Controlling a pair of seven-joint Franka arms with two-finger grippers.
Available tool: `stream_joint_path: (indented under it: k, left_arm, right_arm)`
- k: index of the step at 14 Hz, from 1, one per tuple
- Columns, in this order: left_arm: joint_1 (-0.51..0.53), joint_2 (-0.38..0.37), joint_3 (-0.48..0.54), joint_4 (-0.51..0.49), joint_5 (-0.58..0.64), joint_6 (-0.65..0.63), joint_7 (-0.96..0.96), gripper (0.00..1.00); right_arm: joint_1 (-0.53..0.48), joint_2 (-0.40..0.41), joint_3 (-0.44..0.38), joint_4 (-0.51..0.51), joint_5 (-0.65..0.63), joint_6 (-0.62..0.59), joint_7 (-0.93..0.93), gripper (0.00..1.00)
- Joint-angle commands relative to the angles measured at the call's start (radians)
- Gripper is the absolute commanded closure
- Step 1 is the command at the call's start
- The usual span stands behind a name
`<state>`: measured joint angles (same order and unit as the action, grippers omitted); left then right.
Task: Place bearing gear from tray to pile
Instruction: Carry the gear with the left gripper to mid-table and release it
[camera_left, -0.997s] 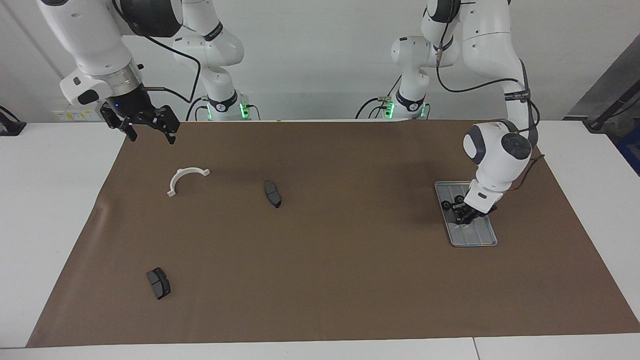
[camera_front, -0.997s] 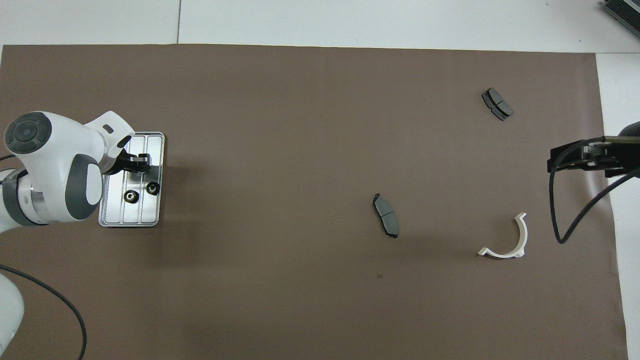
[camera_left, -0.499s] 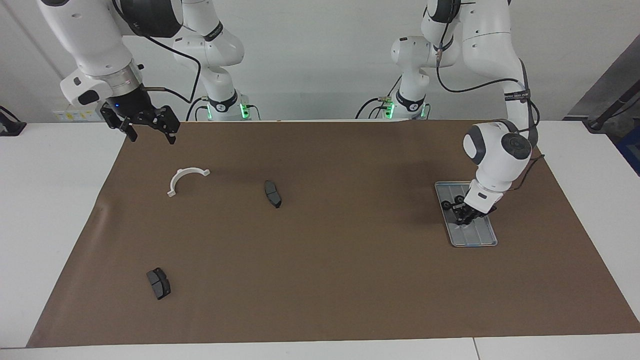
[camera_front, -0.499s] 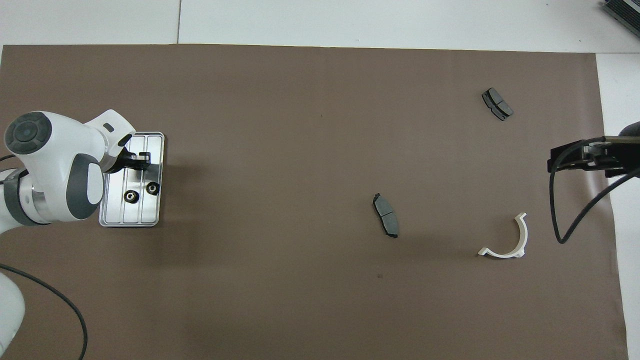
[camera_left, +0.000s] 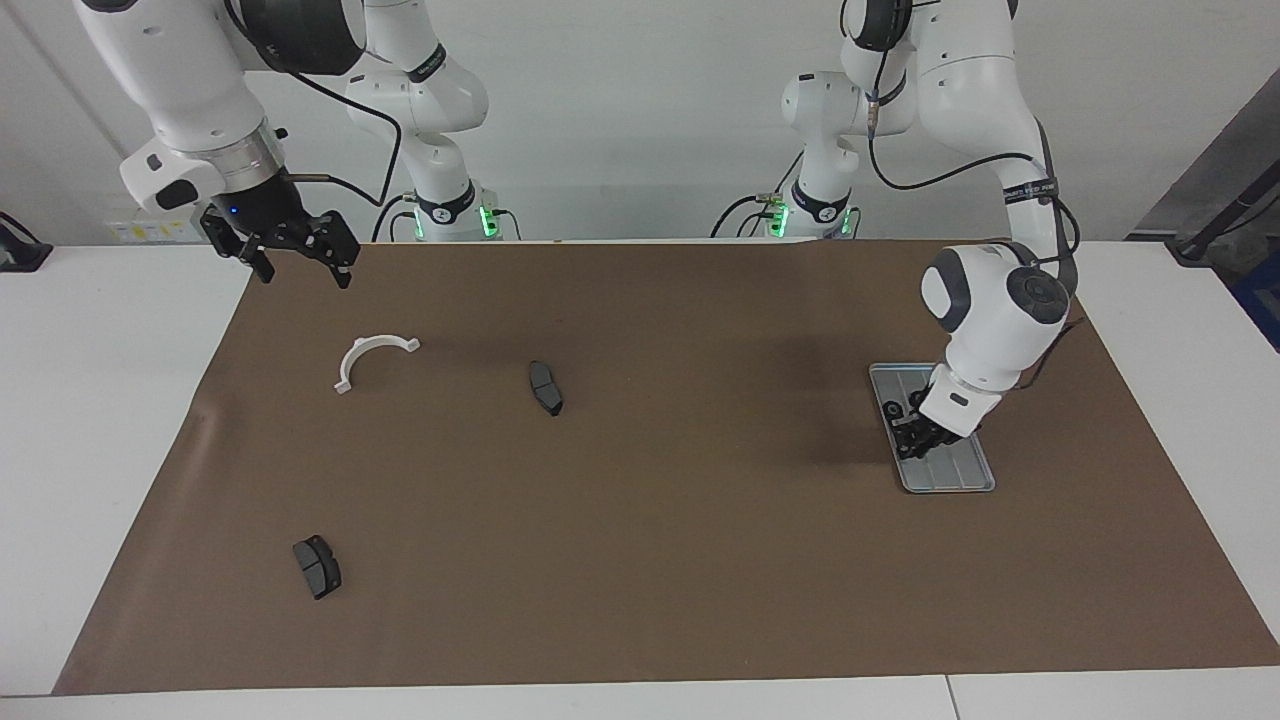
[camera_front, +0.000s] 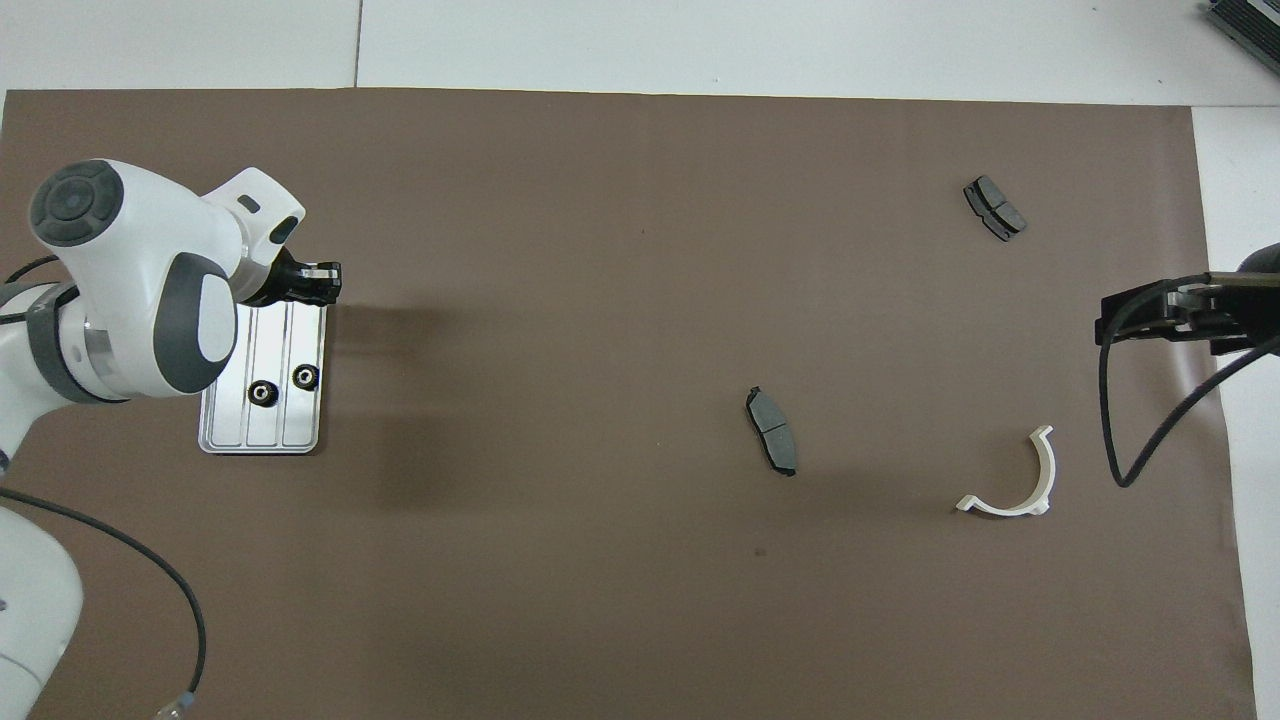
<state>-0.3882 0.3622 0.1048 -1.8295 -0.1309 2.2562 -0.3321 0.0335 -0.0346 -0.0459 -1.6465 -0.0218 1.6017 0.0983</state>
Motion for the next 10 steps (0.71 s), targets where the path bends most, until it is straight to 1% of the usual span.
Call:
stream_joint_path:
  k: [1, 4, 6, 7, 8, 9, 10]
  left_arm:
    - [-0.142, 0.017, 0.021, 0.027, -0.009, -0.017, -0.160, 1.00]
    - [-0.283, 0.018, 0.023, 0.030, -0.009, -0.015, -0.270, 1.00]
    - [-0.346, 0.029, 0.023, 0.030, -0.004, 0.011, -0.314, 1.00]
    - [-0.368, 0.034, 0.023, 0.027, -0.001, 0.040, -0.314, 0.80]
    - [-0.370, 0.034, 0.023, 0.027, 0.001, 0.049, -0.314, 0.49]
    - [-0.373, 0.035, 0.021, 0.030, -0.001, 0.051, -0.321, 0.30]
    - [-0.380, 0.034, 0.023, 0.030, -0.001, 0.051, -0.346, 0.24]
  right_arm:
    - [-0.007, -0.019, 0.004, -0.015, 0.020, -0.017, -0.032, 0.00]
    - [-0.007, -0.019, 0.006, -0.015, 0.019, -0.017, -0.032, 0.00]
    - [-0.007, -0.021, 0.008, -0.015, 0.019, -0.040, -0.034, 0.00]
    - [-0.009, -0.021, 0.008, -0.016, 0.020, -0.040, -0.037, 0.00]
    - [-0.011, -0.022, 0.008, -0.019, 0.020, -0.031, -0.037, 0.00]
    - [-0.011, -0.021, 0.008, -0.022, 0.023, -0.014, -0.037, 0.00]
    - [-0.011, -0.025, 0.008, -0.045, 0.023, 0.032, -0.038, 0.00]
